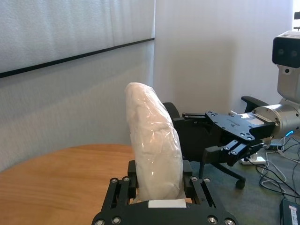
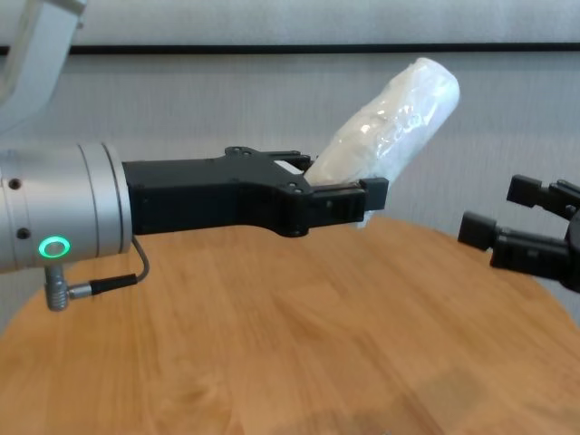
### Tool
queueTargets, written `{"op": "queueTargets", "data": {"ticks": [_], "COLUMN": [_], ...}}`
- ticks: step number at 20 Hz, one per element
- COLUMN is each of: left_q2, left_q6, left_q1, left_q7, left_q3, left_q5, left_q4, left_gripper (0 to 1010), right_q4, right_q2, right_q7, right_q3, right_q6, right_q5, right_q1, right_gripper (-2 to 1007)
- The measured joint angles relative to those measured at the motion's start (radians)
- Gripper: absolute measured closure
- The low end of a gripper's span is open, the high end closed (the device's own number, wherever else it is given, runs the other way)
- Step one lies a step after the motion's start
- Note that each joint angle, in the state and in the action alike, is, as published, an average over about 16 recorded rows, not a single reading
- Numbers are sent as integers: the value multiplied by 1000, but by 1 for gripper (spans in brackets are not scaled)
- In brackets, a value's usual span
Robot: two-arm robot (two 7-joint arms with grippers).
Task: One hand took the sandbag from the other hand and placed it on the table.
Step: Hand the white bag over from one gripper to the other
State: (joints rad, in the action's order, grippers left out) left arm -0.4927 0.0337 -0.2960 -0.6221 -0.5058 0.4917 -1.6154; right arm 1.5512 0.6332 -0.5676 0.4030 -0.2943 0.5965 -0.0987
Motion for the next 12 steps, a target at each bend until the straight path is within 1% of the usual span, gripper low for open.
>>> {"op": "queueTargets", "data": {"ticks": [3,6,9,12], "left_q2": [0,0,0,0], "left_q6": [0,0,0,0], "left_q1": [0,0,0,0], "left_q7": [0,0,0,0], "left_q3": [0,0,0,0], "left_q5": [0,0,0,0], "left_q4": [0,0,0,0], "left_gripper": [430,430,430,430], "right_q4": [-3,-4,-4,-2], "right_q2": [-3,-9,-17,-28], "right_q7": [-40,-72,-93,-106], "right_q3": [-9,-18,-25,-30], "right_q6": [14,36,60,88], "right_q5": [45,91,128,159], "right_q1": [3,5,7,8], "right_gripper": [2,2,2,2]}}
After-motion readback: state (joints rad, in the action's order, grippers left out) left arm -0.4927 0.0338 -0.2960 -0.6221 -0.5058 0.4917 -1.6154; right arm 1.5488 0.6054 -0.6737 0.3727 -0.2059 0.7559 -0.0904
